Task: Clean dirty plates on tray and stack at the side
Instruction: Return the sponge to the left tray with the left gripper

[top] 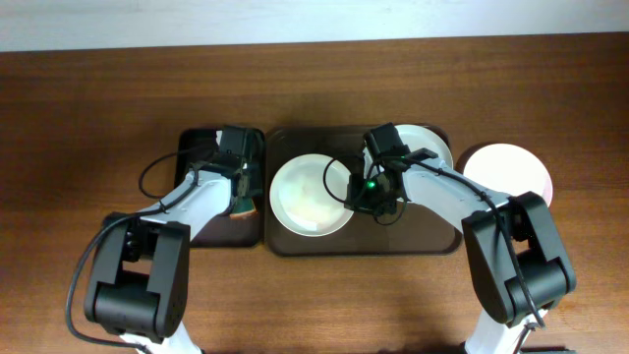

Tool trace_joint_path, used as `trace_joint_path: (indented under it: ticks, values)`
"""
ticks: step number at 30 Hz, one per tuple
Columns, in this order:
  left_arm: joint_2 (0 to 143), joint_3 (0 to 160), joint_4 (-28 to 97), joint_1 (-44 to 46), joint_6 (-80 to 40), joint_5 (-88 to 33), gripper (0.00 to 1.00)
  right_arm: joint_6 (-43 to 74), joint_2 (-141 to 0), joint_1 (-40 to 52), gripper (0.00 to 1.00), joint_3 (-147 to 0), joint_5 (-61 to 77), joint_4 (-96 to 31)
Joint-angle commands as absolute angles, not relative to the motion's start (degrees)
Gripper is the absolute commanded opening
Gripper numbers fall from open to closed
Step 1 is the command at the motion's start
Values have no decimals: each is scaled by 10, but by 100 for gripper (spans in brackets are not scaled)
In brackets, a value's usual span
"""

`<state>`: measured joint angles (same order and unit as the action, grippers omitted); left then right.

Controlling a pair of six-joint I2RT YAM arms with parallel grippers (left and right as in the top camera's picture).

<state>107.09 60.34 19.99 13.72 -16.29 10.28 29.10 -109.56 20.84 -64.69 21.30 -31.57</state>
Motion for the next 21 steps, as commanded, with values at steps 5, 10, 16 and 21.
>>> trace_joint_path:
  ticks: [5,10,16,21]
  values:
    - [1082,691,270,106,-119,56,61,287,-1110,211,24,-633,177,-328]
    - [1083,688,370,108,-119,23,63,287,-1110,211,24,-633,178,-328]
    - [1084,659,370,108,-121,23,60,287,-1110,211,24,-633,178,-328]
    - [1084,656,380,107,-121,23,0,287,-1110,211,24,-633,178,-328]
